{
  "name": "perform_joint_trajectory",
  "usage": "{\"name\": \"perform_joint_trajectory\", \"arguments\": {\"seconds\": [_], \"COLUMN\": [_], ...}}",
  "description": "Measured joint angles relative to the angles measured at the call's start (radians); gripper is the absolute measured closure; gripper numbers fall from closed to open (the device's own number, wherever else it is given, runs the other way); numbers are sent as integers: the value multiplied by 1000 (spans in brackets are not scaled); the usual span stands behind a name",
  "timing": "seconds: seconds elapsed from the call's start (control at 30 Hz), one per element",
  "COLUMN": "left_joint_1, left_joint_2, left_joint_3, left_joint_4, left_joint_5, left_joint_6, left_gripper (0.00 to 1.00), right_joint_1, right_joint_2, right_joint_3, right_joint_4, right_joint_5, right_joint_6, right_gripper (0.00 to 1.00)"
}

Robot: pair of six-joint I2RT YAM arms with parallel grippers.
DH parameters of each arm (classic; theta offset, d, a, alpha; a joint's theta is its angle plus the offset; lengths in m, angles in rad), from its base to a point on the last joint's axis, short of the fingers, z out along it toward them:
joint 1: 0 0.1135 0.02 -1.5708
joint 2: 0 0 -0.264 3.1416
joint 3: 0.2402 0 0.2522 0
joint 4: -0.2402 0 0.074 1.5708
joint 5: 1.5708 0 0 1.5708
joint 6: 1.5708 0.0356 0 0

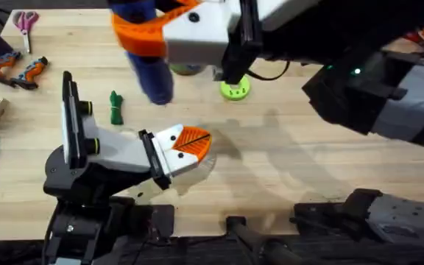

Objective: Pick up the gripper from the table and insert it into the empty holder that is missing its gripper. Then pick up a screw, insert it into the mounting hole, and use the screwdriver to tighten it. Finally, clean up the table by picking up the vegetable and placing it into the bucket.

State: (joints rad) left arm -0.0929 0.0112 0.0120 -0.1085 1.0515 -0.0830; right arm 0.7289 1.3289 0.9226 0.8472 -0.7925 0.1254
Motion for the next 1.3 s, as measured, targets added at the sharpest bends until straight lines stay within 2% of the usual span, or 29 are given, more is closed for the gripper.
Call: {"name": "perform_joint_trajectory", "arguments": {"seconds": [0.23, 0.4, 0.43, 0.6, 0.8, 0.93, 0.97, 1.13, 1.3], "left_joint_1": [0, 0, 0, 0, 0, 0, 0, 0, 0], "left_joint_2": [0, 0, 0, 0, 0, 0, 0, 0, 0], "left_joint_3": [0, 0, 0, 0, 0, 0, 0, 0, 0], "left_joint_4": [0, 0, 0, 0, 0, 0, 0, 0, 0], "left_joint_5": [0, 0, 0, 0, 0, 0, 0, 0, 0], "left_joint_6": [0, 0, 0, 0, 0, 0, 0, 0, 0], "left_gripper": [995, 995, 995, 995, 995, 995, 995, 995, 995], "right_joint_1": [-146, -311, -405, -505, -544, -544, -544, -545, -549], "right_joint_2": [0, 0, 0, 0, 0, 10, 56, 165, 259], "right_joint_3": [0, 0, 0, 0, 0, 0, 0, 0, 0], "right_joint_4": [-216, -350, -423, -565, -716, -794, -809, -810, -794], "right_joint_5": [-37, -38, -33, 11, 235, 429, 540, 647, 728], "right_joint_6": [-201, -340, -426, -562, -872, -1090, -1234, -1453, -1538], "right_gripper": [973, 973, 973, 973, 973, 973, 973, 973, 973]}}
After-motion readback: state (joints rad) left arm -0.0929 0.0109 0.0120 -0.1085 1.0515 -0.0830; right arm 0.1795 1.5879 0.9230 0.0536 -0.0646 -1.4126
